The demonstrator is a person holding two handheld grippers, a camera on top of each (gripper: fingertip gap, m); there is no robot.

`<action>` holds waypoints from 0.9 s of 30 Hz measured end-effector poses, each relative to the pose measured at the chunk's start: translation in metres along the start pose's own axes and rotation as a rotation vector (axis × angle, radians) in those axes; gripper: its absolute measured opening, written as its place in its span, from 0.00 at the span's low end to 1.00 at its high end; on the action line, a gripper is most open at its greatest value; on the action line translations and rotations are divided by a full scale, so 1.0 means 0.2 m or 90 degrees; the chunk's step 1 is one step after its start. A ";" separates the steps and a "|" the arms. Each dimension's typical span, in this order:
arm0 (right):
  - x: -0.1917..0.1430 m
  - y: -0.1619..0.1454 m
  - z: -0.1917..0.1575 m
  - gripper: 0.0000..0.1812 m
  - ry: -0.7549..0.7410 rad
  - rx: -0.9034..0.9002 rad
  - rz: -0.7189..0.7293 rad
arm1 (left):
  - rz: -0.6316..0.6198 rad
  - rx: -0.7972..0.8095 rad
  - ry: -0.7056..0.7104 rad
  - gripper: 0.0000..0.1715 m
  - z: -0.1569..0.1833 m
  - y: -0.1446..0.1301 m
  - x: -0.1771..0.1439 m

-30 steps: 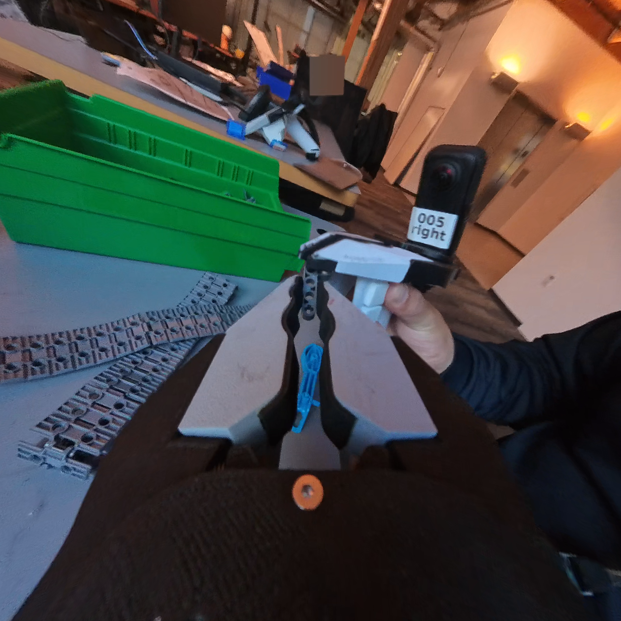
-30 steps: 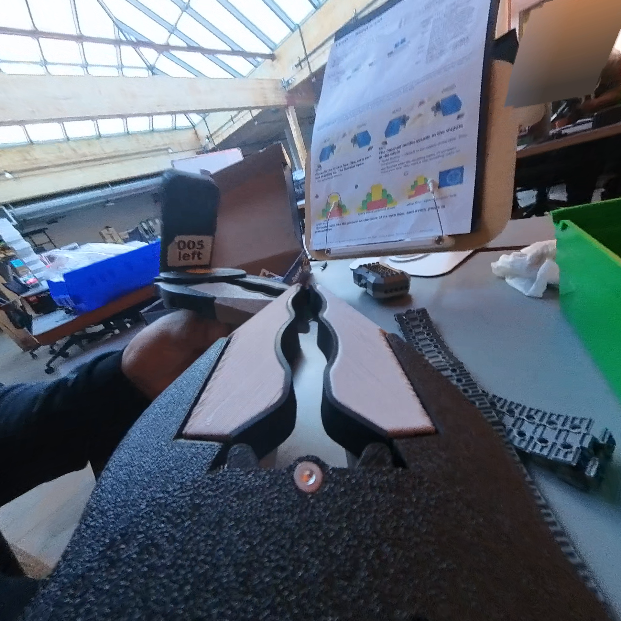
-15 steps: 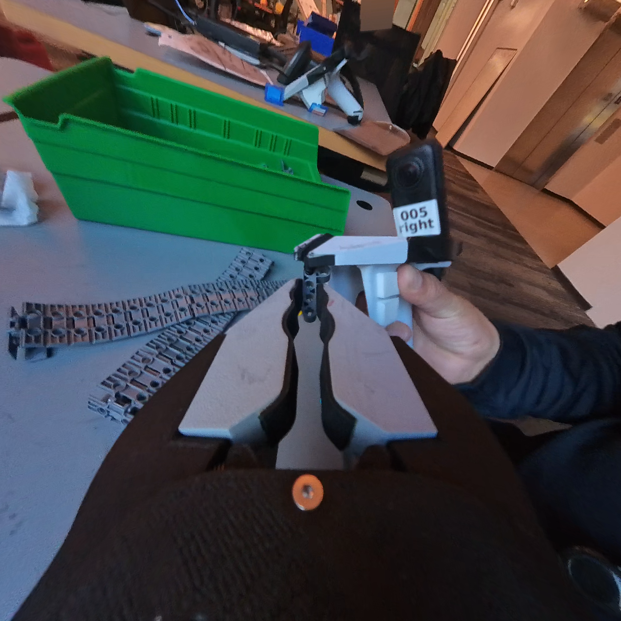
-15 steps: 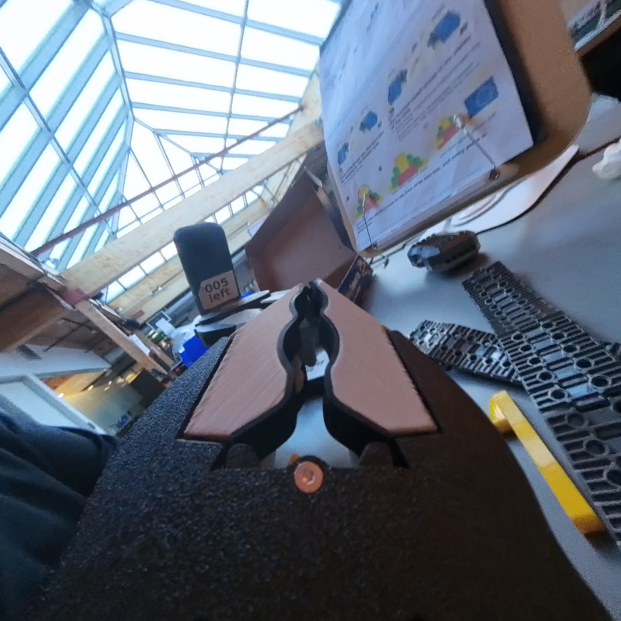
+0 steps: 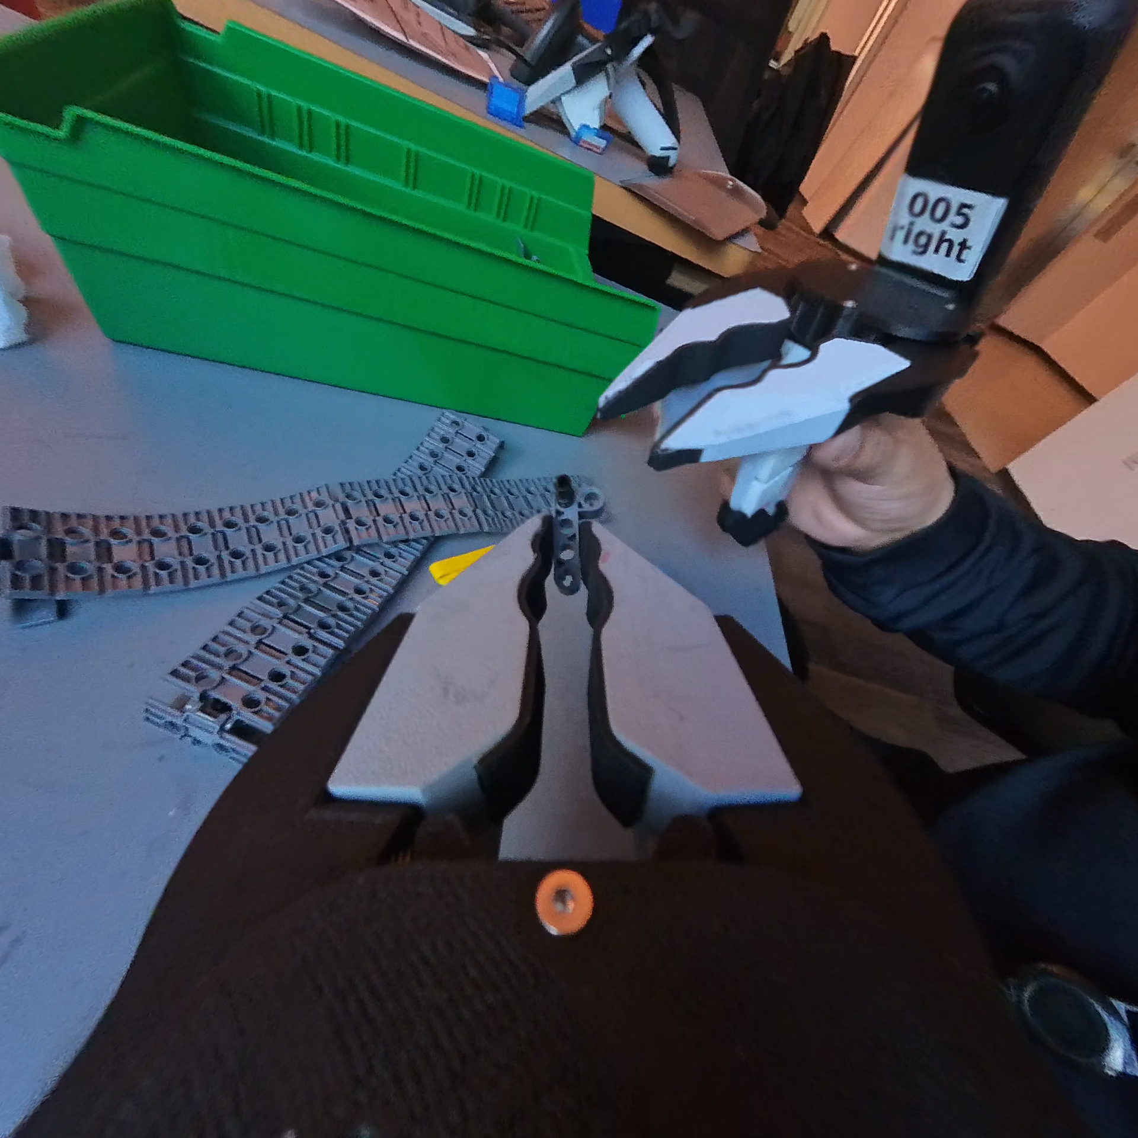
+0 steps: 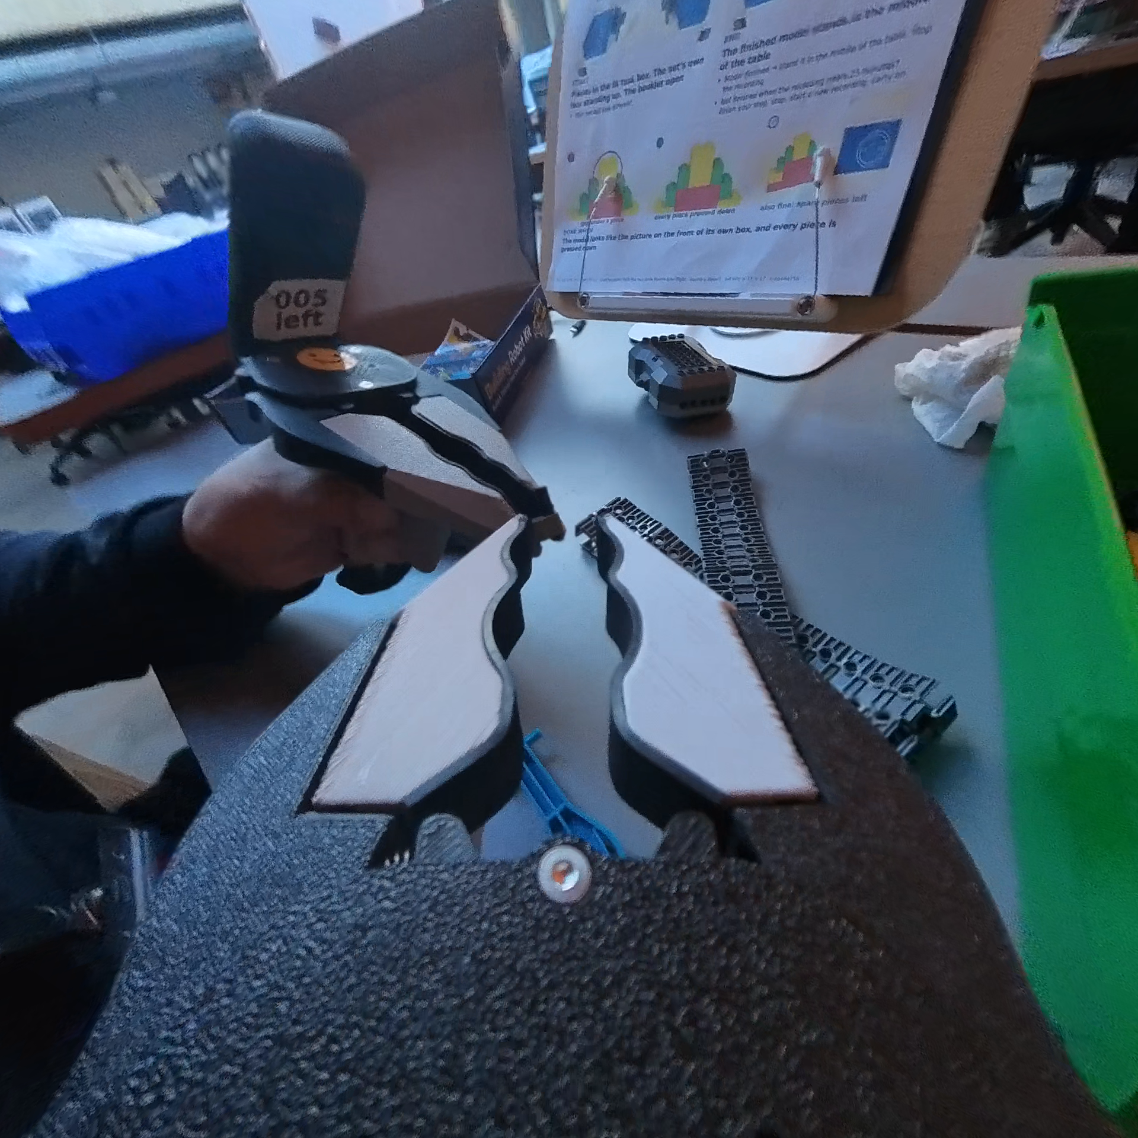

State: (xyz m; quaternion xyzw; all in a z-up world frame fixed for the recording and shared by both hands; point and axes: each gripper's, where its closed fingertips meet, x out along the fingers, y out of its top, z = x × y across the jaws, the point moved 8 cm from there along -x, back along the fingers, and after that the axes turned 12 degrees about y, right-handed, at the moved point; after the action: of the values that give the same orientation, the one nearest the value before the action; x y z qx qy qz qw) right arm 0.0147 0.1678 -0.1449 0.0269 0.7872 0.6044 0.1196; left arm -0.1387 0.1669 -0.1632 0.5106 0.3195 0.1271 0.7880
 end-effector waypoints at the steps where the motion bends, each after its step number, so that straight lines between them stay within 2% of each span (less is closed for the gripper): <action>1: 0.00 0.01 -0.02 0.10 0.009 -0.033 -0.017 | -0.009 -0.002 -0.011 0.04 0.01 -0.01 0.01; 4: 0.00 0.01 -0.09 0.11 0.054 -0.189 -0.107 | -0.056 -0.016 -0.076 0.03 0.02 -0.03 0.02; 8: -0.01 -0.02 -0.16 0.12 0.000 -0.440 -0.277 | -0.113 -0.039 -0.162 0.04 0.04 -0.04 0.02; 11: 0.01 -0.06 -0.22 0.10 -0.013 -0.582 -0.347 | -0.148 -0.045 -0.195 0.04 0.04 -0.05 0.01; 18: 0.05 -0.11 -0.28 0.06 -0.012 -0.719 -0.409 | -0.198 -0.052 -0.222 0.04 0.07 -0.09 0.03; 27: 0.05 -0.16 -0.29 0.03 0.009 -0.730 -0.432 | -0.226 -0.058 -0.218 0.03 0.08 -0.12 0.05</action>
State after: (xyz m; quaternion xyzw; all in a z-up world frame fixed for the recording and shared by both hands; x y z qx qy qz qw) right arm -0.0042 0.1060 -0.1640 -0.2939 0.3065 0.8565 0.2933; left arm -0.1248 0.1500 -0.1845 0.4244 0.2597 -0.0874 0.8630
